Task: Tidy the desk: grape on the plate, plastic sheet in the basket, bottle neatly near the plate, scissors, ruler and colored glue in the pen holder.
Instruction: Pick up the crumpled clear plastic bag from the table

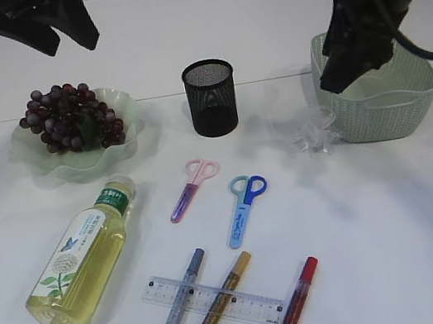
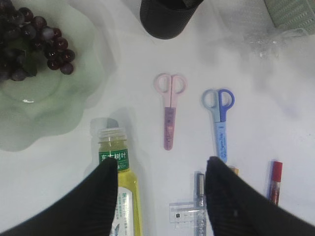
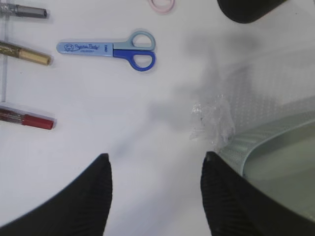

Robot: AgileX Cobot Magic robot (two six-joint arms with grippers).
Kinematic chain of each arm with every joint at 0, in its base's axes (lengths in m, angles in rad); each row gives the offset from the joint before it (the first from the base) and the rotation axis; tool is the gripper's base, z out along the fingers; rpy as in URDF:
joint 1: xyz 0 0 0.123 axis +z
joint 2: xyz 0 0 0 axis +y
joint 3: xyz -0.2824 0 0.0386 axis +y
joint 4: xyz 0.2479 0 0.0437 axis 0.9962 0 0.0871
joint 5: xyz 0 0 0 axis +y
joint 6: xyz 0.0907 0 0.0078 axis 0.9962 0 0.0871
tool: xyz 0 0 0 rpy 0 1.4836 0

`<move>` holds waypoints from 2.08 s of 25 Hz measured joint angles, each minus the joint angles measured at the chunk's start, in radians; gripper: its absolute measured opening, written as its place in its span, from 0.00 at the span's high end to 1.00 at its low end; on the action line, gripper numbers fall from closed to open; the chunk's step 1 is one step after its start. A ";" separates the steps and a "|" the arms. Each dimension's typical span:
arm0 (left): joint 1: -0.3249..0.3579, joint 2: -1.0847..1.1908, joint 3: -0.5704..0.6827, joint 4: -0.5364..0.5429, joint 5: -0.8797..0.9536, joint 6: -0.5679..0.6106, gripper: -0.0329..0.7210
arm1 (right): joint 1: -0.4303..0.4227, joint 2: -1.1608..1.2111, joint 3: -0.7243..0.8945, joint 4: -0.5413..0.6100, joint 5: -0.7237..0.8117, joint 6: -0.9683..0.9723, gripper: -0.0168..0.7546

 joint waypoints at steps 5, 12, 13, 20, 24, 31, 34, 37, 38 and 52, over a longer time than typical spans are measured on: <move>0.000 0.000 0.000 0.000 0.000 0.002 0.41 | 0.053 0.135 -0.124 -0.056 0.018 -0.005 0.39; 0.000 0.000 0.000 0.002 0.000 0.006 0.41 | 0.060 0.311 -0.292 -0.129 0.036 -0.005 0.39; 0.000 0.000 0.000 0.002 0.000 0.006 0.41 | 0.060 0.329 -0.303 -0.144 0.036 -0.005 0.39; 0.000 0.000 0.000 0.004 0.000 0.008 0.41 | 0.060 0.434 -0.346 -0.269 0.028 -0.013 0.39; 0.000 0.000 0.000 0.005 0.000 0.008 0.41 | 0.060 0.471 -0.372 -0.298 0.001 -0.016 0.39; 0.000 0.000 0.000 0.005 0.000 0.008 0.41 | 0.060 0.507 -0.383 -0.311 -0.012 -0.017 0.39; 0.000 0.000 0.000 0.005 0.000 0.008 0.41 | 0.060 0.507 -0.383 -0.325 -0.016 -0.017 0.39; 0.000 0.000 0.000 0.005 0.000 0.008 0.41 | 0.060 0.507 -0.383 -0.332 -0.020 -0.017 0.39; 0.000 0.000 0.000 0.005 0.000 0.008 0.41 | 0.060 0.510 -0.383 -0.333 -0.020 -0.017 0.39; 0.000 0.000 0.000 0.005 0.000 0.020 0.41 | 0.060 0.582 -0.387 -0.346 -0.022 -0.019 0.39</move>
